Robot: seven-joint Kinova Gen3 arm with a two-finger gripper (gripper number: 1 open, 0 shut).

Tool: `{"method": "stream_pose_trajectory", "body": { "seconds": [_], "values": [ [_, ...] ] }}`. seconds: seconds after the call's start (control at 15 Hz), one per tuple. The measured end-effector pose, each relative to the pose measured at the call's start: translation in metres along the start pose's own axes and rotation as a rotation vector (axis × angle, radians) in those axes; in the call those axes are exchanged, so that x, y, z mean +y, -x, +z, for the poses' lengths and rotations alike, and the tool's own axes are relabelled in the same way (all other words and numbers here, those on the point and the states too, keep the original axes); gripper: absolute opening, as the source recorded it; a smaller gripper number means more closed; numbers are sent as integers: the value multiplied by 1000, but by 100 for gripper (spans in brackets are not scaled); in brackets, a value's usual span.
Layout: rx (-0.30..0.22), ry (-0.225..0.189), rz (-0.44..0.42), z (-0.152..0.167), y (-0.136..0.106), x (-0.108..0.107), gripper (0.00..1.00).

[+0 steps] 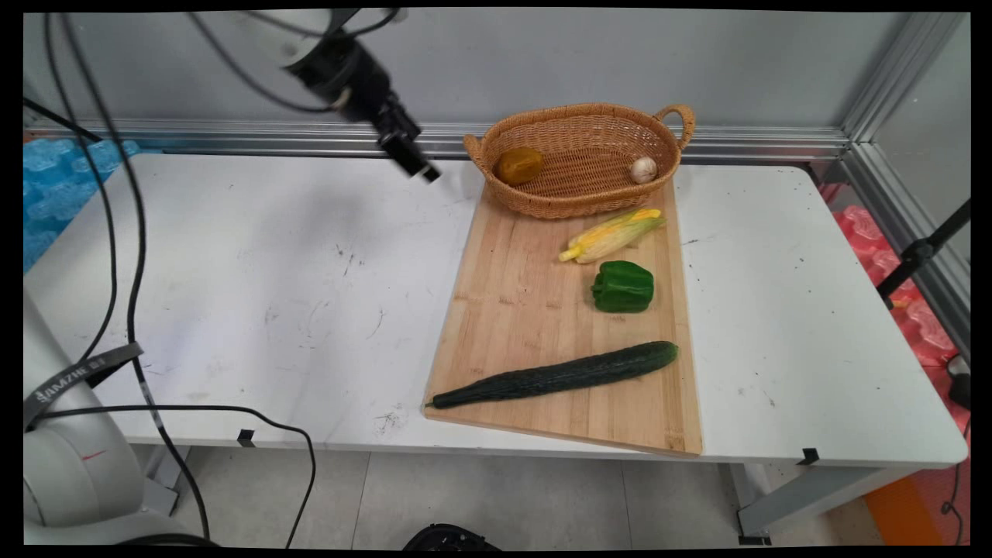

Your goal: Pick up the potato from the vegetable basket

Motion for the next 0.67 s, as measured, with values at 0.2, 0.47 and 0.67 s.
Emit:
{"method": "stream_pose_trajectory", "body": {
  "seconds": [0.2, 0.47, 0.67],
  "values": [
    [30, -35, -32, 14, -24, -15, 100],
    [59, -75, -56, 44, -57, -37, 100],
    [63, -90, -61, 69, -72, -48, 100]
  ]
}}
